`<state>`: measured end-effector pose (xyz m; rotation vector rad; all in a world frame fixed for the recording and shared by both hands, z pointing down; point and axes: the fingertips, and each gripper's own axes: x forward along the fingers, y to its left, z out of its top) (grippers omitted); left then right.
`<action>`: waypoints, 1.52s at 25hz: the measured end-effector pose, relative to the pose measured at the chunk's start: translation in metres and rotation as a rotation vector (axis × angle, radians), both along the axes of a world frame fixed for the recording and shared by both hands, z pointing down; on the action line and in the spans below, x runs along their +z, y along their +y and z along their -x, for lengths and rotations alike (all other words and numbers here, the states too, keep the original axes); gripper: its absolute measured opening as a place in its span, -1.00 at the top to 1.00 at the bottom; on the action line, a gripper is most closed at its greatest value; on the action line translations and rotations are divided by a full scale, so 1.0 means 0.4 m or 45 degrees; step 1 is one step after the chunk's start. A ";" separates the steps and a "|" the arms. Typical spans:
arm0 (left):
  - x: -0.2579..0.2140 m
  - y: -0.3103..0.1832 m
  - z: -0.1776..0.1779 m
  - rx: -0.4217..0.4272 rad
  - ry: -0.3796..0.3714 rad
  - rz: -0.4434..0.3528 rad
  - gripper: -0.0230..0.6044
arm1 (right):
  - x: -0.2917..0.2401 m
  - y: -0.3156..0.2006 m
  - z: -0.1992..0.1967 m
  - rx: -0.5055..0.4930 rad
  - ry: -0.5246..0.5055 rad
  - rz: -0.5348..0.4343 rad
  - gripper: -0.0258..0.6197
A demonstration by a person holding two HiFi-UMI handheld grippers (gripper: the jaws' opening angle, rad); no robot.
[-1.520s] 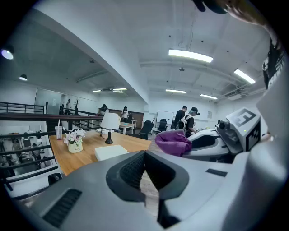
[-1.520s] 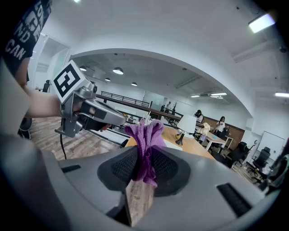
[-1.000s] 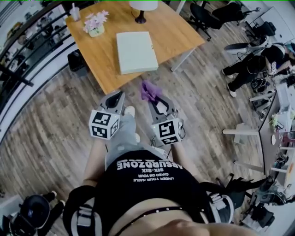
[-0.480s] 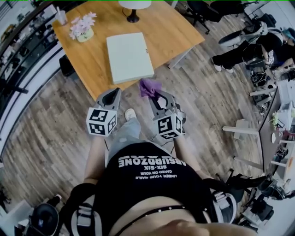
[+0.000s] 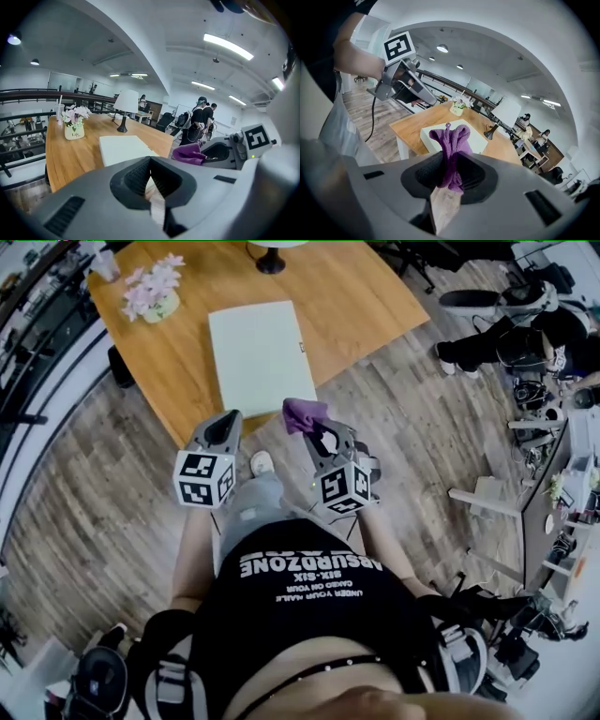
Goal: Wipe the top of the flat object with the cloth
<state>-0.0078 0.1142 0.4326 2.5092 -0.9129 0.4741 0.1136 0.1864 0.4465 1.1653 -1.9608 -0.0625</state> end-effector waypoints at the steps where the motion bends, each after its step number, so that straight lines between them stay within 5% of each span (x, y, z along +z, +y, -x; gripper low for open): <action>1: 0.009 -0.013 -0.003 -0.004 -0.001 0.011 0.87 | 0.013 -0.011 -0.005 -0.005 0.011 0.017 0.61; 9: 0.078 -0.093 0.002 -0.033 -0.015 0.084 0.87 | 0.062 -0.092 -0.033 -0.019 0.043 0.100 0.61; 21: 0.148 -0.167 -0.041 0.016 -0.064 0.100 0.87 | 0.061 -0.215 -0.079 -0.011 0.064 0.046 0.61; 38: 0.240 -0.343 -0.058 -0.062 -0.104 0.184 0.87 | 0.124 -0.472 -0.107 -0.112 0.063 0.080 0.61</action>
